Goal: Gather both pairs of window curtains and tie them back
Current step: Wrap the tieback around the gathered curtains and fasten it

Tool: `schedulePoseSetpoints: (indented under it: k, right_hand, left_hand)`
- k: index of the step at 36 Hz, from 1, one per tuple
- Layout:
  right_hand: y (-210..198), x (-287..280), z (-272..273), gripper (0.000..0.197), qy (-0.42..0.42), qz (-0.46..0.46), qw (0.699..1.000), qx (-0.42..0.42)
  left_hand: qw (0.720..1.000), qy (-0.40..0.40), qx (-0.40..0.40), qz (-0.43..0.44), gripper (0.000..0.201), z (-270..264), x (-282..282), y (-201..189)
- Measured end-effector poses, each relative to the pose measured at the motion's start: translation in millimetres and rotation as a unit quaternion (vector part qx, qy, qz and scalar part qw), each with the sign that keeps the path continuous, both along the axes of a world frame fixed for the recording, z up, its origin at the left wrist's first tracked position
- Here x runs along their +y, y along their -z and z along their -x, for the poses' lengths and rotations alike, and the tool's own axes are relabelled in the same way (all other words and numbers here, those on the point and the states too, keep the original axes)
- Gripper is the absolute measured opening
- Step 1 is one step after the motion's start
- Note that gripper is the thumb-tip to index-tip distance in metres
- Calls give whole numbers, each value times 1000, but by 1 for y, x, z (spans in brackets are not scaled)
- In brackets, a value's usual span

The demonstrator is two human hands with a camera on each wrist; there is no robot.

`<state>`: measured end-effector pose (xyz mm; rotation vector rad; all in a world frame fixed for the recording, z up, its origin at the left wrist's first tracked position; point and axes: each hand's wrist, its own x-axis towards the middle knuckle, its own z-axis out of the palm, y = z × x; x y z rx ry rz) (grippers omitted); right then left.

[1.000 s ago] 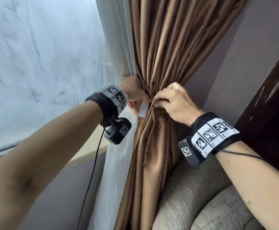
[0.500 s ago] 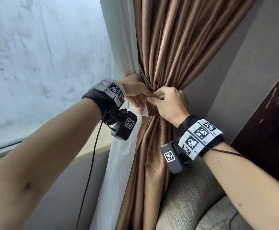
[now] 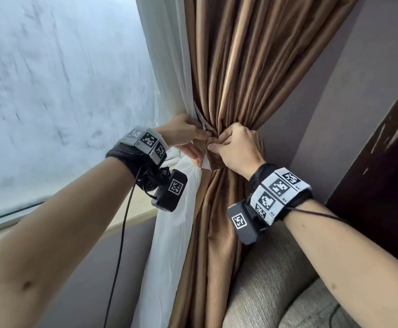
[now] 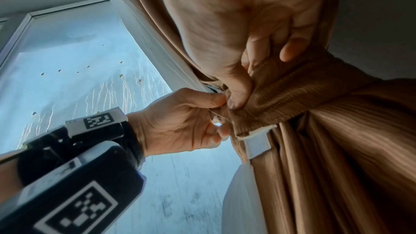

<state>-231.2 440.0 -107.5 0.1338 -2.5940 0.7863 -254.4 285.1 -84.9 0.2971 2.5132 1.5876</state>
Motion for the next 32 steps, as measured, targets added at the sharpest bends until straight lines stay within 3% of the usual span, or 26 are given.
schedulePoseSetpoints:
  k: [8, 11, 16, 20, 25, 29, 32]
  right_hand:
    - [3, 0, 5, 29, 12, -19, 1000, 15]
    - [4, -1, 6, 32, 22, -37, 998, 34]
    - [13, -5, 14, 36, -5, -10, 998, 69]
    - [22, -3, 12, 30, -39, -4, 990, 138]
    - [33, 8, 3, 21, -63, -23, 958, 278]
    - [39, 15, 4, 21, -127, 45, 937, 323]
    - [39, 15, 3, 26, -128, 36, 937, 323]
  left_hand:
    - [1000, 8, 7, -2, 32, 1, -2, 3]
    - [998, 24, 23, 55, 36, 2, -1, 1]
    - [991, 0, 57, 121, 28, 8, 5, 0]
    - [990, -27, 66, 121, 27, 13, 9, 0]
    - [992, -37, 39, 115, 26, 18, 4, -3]
    - [992, -47, 29, 115, 23, 23, 1, -5]
    - [992, -54, 22, 114, 23, 27, 0, -8]
